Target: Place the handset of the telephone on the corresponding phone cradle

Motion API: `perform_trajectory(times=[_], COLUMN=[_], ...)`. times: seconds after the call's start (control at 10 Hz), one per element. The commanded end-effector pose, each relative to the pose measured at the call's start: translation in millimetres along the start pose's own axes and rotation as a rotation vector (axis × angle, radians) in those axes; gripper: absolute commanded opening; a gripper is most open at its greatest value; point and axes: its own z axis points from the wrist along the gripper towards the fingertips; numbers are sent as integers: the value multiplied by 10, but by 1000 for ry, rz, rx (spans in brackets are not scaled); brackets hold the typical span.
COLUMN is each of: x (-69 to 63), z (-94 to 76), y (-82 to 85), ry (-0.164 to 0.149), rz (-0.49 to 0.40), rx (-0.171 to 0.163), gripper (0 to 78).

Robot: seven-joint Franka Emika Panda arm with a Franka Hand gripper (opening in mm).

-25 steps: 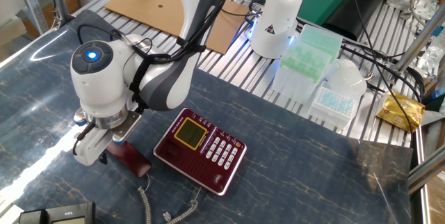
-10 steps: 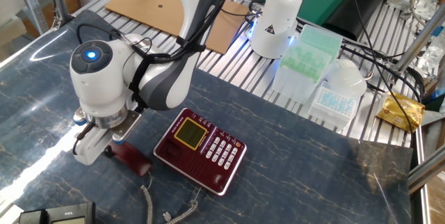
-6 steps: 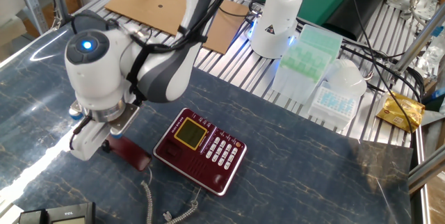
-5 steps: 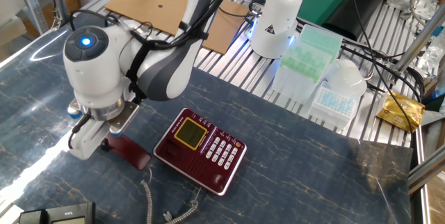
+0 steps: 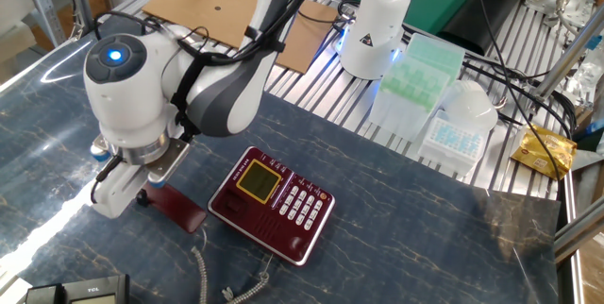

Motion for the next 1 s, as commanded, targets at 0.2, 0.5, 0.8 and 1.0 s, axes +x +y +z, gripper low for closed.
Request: perform_trajectory(times=[0.2, 0.5, 0.8, 1.0], x=[227, 313, 467, 598], z=[-516, -593, -662, -644], y=[168, 78, -45, -92], ry=[11, 25, 30, 22], rz=[32, 12, -17, -13], rx=[-9, -10, -16, -15], gripper=[13, 13, 13, 13])
